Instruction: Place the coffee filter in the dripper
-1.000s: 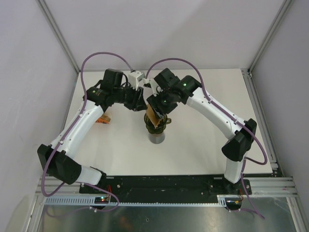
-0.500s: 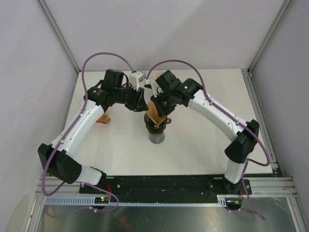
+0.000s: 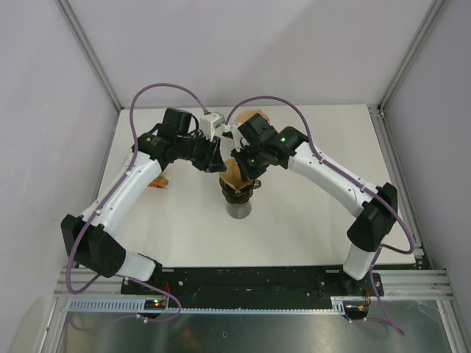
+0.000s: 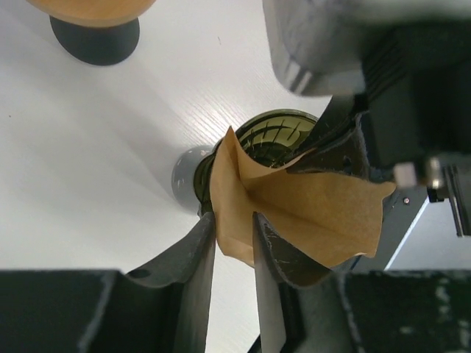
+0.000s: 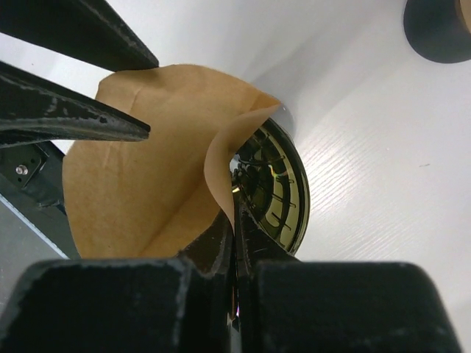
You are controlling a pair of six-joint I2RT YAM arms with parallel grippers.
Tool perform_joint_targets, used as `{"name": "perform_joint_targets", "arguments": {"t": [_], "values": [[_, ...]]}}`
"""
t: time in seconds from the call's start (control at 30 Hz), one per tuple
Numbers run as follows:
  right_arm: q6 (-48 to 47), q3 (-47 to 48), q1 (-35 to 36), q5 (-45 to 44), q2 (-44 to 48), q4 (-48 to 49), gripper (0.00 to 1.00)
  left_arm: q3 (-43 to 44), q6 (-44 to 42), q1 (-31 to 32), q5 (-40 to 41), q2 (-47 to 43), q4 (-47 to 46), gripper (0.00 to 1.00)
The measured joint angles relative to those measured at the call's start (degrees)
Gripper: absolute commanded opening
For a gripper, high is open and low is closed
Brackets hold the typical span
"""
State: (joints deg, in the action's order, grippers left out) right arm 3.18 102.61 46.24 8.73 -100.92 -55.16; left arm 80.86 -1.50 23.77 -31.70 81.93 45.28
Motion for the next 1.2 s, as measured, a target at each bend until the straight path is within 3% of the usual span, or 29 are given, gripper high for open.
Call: {"name": "perform_joint_targets", "arguments": {"t": [0.5, 0.83, 1.03, 1.2], "values": [[0.33, -4.94, -0.74, -0.46, 3.02, 3.43, 0.11, -2.05, -1.57, 0.24, -1.77, -1.01, -1.51, 0.01], [1.31, -5.05, -2.75, -0.35, 8.00, 10.51, 0.25, -4.04, -2.01, 0.24, -0.11, -1.05, 3.30, 0.00], [1.18, -4.66, -2.82, 0.81, 8.87, 12.20, 0.25, -3.91, -2.03, 0.57, 0.26, -1.05, 3.58, 0.00], [0.66, -4.66, -2.56, 4.07, 8.87, 13.40, 0.19, -2.62, -2.01, 1.01, 0.22, -1.05, 3.93, 0.00]]}}
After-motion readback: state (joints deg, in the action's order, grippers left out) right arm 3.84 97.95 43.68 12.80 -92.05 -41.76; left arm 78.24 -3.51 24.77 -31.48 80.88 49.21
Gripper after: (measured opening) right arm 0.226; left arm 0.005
